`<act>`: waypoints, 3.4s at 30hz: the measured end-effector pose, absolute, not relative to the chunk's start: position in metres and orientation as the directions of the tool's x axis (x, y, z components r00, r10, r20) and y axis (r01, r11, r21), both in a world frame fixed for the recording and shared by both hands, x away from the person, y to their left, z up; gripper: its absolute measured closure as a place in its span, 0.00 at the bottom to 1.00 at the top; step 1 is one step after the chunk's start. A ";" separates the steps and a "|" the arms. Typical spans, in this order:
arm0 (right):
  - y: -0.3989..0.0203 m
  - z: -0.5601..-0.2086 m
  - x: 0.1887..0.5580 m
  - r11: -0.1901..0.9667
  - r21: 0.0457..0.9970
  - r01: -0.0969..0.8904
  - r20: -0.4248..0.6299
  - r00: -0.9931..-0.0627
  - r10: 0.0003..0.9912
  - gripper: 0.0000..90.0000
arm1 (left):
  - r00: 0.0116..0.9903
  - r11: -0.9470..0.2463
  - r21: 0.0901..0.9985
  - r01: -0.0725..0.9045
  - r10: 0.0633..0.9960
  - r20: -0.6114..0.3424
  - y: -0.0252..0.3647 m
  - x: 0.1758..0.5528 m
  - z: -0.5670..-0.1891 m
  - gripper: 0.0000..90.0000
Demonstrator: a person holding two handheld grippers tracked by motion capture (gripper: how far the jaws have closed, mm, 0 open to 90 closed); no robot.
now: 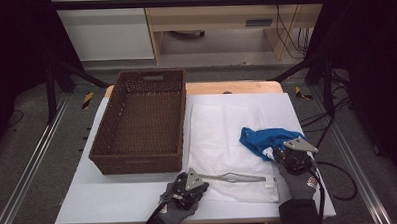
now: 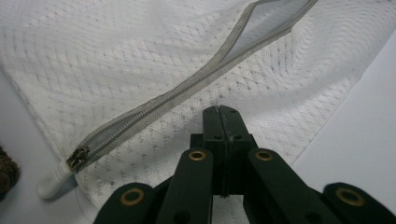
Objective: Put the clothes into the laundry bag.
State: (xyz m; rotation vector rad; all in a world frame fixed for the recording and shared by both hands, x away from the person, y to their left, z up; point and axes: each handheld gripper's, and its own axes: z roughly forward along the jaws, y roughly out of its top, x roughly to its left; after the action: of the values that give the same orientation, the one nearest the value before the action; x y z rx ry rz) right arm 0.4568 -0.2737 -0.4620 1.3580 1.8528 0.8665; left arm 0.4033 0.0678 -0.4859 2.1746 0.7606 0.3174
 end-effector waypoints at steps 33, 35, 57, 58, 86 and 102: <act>-0.261 -0.409 0.421 0.164 0.923 0.347 -0.029 -0.361 0.932 0.34 | 0.792 -0.487 0.771 0.411 0.610 -0.037 0.062 0.401 -0.483 1.00; -0.244 -0.416 0.421 0.191 0.911 0.365 -0.005 -0.454 0.891 0.40 | 0.794 -0.496 0.764 0.412 0.607 -0.035 0.061 0.401 -0.485 1.00; -0.177 -0.483 0.429 0.434 0.746 0.506 -0.018 -0.636 0.772 0.89 | 0.792 -0.496 0.758 0.424 0.609 -0.045 0.062 0.402 -0.486 1.00; -0.177 -0.483 0.429 0.434 0.746 0.505 -0.019 -0.635 0.772 0.94 | 0.792 -0.496 0.758 0.425 0.609 -0.046 0.062 0.402 -0.486 1.00; -0.188 -0.450 0.431 0.311 0.860 0.405 0.029 -0.646 0.763 0.99 | 0.769 -0.503 0.792 0.346 0.635 0.068 0.032 0.442 -0.435 0.67; -0.196 -0.450 0.422 0.276 0.869 0.410 0.058 -0.640 0.766 0.85 | 0.779 -0.524 0.760 0.385 0.626 0.038 0.019 0.460 -0.445 0.99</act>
State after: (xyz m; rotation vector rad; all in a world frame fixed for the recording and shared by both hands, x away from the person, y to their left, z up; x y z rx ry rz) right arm 0.4217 -0.1957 -0.4498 1.0646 2.1793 1.3126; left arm 0.4596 0.0195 -0.4453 2.1842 0.7478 0.3946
